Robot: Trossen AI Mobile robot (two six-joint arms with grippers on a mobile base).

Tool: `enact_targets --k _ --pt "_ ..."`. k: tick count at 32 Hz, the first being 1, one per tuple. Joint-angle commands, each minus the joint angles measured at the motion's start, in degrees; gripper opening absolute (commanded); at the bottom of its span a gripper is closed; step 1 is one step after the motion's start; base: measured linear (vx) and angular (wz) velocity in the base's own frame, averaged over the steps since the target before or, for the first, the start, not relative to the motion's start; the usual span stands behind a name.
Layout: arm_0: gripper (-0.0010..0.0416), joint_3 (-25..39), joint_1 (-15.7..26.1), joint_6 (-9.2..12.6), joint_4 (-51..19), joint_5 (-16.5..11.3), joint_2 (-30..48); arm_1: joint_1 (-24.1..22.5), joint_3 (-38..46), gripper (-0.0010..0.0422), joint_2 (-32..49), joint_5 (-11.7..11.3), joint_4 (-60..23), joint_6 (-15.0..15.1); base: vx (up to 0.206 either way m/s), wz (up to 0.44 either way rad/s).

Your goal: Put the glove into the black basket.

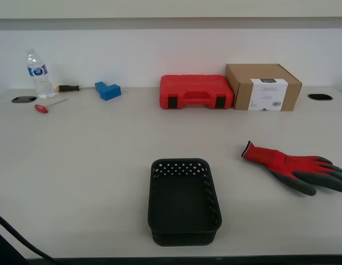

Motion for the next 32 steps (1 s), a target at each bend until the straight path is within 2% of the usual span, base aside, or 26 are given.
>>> enact_targets --k 1,26,29,32 --pt "0.0001 0.04 0.02 0.04 0.15 0.02 0.02 -0.02 0.02 0.0000 0.00 -0.04 0.17 0.02 0.000 0.000" --pt "0.0001 0.04 0.00 0.11 0.15 0.09 0.02 -0.02 0.02 0.0000 0.00 -0.04 0.17 0.00 0.000 0.000" --pt "0.0001 0.04 0.00 0.44 -0.72 2.64 0.02 -0.02 0.02 0.0000 0.00 -0.04 0.17 0.00 0.000 0.000" --pt "0.0001 0.04 -0.09 0.98 -3.17 3.28 0.02 -0.02 0.02 0.0000 0.00 -0.04 0.17 0.00 0.000 0.000"
